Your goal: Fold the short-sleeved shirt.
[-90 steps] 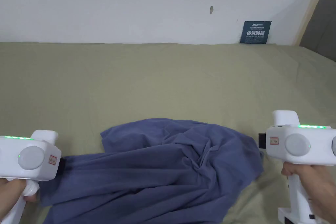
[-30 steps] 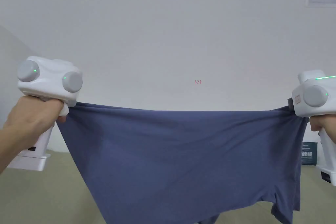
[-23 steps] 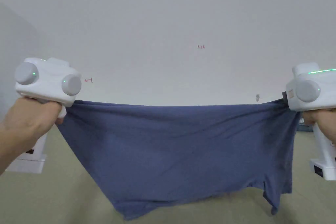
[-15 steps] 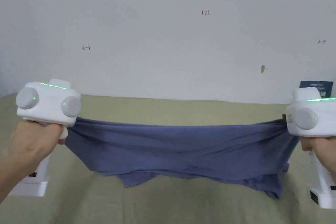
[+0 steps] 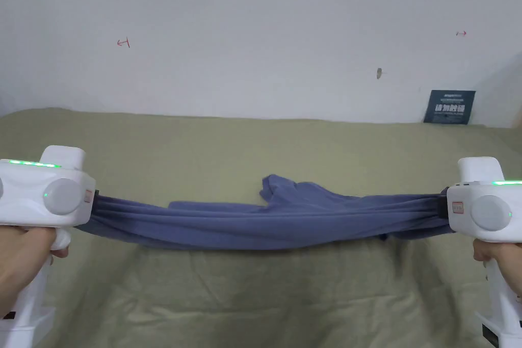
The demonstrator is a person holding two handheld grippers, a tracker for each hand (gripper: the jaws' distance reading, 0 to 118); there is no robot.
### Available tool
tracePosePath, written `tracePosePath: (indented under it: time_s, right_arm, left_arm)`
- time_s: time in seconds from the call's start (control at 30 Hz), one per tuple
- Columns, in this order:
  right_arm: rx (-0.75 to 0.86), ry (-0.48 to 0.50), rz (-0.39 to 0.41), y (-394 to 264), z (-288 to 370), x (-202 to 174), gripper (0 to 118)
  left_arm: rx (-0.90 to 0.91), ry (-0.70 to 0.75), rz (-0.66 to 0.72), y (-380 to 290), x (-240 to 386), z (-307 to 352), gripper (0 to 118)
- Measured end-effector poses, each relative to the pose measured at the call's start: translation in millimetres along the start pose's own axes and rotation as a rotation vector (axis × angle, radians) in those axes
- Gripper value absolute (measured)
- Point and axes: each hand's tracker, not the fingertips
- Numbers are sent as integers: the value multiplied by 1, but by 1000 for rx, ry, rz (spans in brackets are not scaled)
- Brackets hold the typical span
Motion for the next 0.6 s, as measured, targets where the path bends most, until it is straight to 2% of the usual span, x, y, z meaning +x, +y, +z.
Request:
tracePosePath:
  time_s: [0.1,0.3,0.43,0.6]
  right_arm:
    - [-23,12,16,-46,44,11,6]
    - [-101,49,-44,-146,106,41,6]
    - [-142,48,-35,-188,116,44,6]
    - [-196,45,-14,-206,106,33,6]
  left_arm:
    - [-9,-63,6,-49,-11,42,2]
    - [-59,-107,-13,-144,-27,90,2]
    - [-109,-132,10,-185,-33,94,2]
    - [-161,-155,24,-208,-33,79,2]
